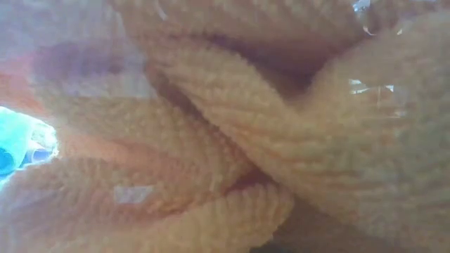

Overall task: Sort microfiber towel by color & place in baskets
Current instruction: Put the green microfiber towel into the left transparent bin

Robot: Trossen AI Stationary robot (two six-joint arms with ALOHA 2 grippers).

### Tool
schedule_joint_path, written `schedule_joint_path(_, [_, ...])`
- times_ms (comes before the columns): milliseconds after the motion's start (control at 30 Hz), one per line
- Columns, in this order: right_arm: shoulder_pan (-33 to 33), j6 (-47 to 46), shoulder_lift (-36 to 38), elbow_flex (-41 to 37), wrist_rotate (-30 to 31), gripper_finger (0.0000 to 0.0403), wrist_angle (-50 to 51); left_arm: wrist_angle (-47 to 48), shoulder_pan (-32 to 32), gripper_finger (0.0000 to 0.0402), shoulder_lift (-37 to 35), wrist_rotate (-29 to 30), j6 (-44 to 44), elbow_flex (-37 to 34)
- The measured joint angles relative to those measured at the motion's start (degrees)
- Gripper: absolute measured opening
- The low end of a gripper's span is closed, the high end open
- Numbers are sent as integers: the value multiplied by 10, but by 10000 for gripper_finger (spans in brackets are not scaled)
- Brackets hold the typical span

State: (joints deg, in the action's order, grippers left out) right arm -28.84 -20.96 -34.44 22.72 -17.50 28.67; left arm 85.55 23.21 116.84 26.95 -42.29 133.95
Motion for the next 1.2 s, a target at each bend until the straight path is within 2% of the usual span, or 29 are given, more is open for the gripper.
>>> schedule_joint_path(300, [0, 5, 0, 0, -26, 0, -39, -75, -75, 7, 0, -42, 69, -104])
schedule_joint_path(433, [0, 12, 0, 0, -26, 0, -42, -115, -100, 5, 1, -58, 83, -138])
schedule_joint_path(567, [0, 19, 0, 0, -26, 0, -42, -206, -118, 1, 0, -92, 126, -170])
schedule_joint_path(833, [0, 34, 4, 0, -26, 0, -42, -293, -152, 0, -7, -137, 160, -240])
schedule_joint_path(1000, [0, 30, 18, 1, -26, 0, -56, -402, -166, 0, -57, -161, 174, -331])
schedule_joint_path(1200, [1, 5, 30, 36, -9, 0, -67, -511, -181, 0, -176, -156, 171, -495])
